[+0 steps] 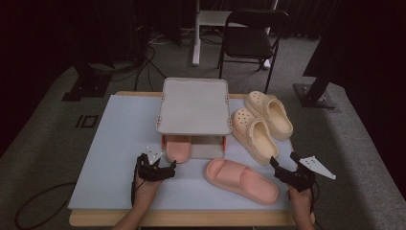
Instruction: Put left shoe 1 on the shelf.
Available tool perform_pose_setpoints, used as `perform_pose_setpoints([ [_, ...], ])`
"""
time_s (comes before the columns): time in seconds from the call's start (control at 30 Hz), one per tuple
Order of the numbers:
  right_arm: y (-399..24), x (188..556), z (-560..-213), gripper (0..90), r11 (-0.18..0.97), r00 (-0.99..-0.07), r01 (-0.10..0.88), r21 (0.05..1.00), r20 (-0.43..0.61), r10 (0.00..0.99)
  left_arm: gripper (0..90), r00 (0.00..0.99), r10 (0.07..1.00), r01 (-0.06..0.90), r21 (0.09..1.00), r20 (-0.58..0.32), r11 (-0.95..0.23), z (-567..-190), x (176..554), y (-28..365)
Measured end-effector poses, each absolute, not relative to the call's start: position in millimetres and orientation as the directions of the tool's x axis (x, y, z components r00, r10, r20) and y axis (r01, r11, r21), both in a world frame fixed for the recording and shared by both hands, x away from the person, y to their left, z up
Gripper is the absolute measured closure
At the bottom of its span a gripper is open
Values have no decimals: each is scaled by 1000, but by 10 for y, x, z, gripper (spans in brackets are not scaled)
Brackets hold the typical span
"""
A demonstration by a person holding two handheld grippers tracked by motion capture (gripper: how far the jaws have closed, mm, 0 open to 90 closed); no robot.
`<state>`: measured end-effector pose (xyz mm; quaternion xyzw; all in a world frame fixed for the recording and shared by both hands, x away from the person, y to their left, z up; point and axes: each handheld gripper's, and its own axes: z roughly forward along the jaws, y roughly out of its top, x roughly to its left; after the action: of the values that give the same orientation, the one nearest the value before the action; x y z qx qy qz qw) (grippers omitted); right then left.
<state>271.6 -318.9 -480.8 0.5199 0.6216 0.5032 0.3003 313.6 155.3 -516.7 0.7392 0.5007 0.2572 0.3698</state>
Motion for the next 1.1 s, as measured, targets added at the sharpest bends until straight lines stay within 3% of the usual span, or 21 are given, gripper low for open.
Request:
perform_pose_setpoints([
  [0.73, -3183, 2729, -4796, 107, -64, -296, 363, 930, 180, 938, 79, 346, 938, 570, 798, -18, -195, -5186, 3318, 1584],
  [0.93, -3144, 2739, -4730, 107, -29, -379, 376, 926, 182, 907, 79, 372, 927, 541, 823, -47, -175, -5129, 3195, 1712],
  [1.1, -3125, 2742, -4707, 107, -15, -405, 358, 934, 170, 898, 79, 383, 924, 523, 828, -18, -201, -5090, 3102, 1845],
])
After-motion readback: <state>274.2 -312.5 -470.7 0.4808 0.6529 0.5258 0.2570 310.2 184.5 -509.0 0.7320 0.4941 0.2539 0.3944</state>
